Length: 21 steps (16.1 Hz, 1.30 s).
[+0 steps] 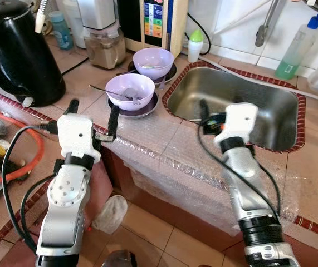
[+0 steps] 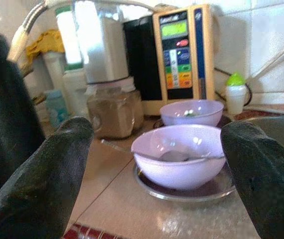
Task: Kitchen organization
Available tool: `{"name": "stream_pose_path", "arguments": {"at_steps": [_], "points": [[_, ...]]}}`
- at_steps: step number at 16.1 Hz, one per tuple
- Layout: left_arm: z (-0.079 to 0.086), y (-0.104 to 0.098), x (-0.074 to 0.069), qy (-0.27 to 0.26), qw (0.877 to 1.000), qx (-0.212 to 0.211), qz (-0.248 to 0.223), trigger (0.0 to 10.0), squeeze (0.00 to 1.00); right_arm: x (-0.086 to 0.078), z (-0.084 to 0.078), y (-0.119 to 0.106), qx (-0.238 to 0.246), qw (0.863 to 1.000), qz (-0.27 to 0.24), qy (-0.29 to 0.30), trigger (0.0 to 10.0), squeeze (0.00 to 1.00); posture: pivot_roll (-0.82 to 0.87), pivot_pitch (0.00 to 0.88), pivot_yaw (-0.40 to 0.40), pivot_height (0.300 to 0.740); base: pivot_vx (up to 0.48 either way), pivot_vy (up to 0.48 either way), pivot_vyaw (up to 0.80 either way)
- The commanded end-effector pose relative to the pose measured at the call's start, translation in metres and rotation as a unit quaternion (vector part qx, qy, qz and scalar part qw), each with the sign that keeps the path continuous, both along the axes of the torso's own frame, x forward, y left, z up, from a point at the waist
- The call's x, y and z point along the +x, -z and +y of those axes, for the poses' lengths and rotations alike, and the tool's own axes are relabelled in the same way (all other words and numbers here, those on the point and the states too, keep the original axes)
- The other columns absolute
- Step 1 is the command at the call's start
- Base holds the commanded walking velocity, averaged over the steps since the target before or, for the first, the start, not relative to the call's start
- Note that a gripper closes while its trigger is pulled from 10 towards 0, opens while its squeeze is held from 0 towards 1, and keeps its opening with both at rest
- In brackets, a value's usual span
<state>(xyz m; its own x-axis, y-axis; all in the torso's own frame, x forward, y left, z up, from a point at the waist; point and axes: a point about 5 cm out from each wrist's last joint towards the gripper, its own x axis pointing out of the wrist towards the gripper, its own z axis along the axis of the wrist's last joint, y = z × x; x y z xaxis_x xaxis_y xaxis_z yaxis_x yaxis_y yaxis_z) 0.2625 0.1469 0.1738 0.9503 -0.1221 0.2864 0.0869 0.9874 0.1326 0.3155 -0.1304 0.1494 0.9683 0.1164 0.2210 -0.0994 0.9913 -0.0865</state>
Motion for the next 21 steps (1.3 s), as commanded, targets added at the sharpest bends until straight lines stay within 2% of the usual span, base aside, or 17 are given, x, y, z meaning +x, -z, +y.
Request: {"name": "stream_pose_path", "arguments": {"at_steps": [1,8,19,21], "points": [[-0.002,-0.002,0.001,0.009,1.0,0.0,-0.003,10.0,0.0,-0.001,0.006,-0.006,0.014,1.0,-0.008,-0.024,10.0,0.0,0.04,0.0,0.033,0.74,0.0,0.0,0.0],[-0.008,0.0,0.002,0.024,1.0,-0.002,-0.001,10.0,0.0,-0.004,0.009,-0.003,0.027,0.999,0.002,-0.044,10.0,0.0,0.03,0.0,0.024,0.74,0.0,0.0,0.0],[-0.015,0.005,0.004,0.044,0.999,0.001,0.007,10.0,0.0,-0.007,-0.007,0.005,0.033,0.999,0.016,-0.034,10.0,0.0,0.02,0.0,0.02,0.74,0.3,0.0,0.0],[-0.016,0.007,0.002,0.049,0.999,-0.005,0.008,10.0,0.0,-0.008,-0.008,0.006,0.031,0.999,0.02,-0.034,10.0,0.0,0.02,0.0,0.02,0.74,0.0,0.0,0.0]]}}
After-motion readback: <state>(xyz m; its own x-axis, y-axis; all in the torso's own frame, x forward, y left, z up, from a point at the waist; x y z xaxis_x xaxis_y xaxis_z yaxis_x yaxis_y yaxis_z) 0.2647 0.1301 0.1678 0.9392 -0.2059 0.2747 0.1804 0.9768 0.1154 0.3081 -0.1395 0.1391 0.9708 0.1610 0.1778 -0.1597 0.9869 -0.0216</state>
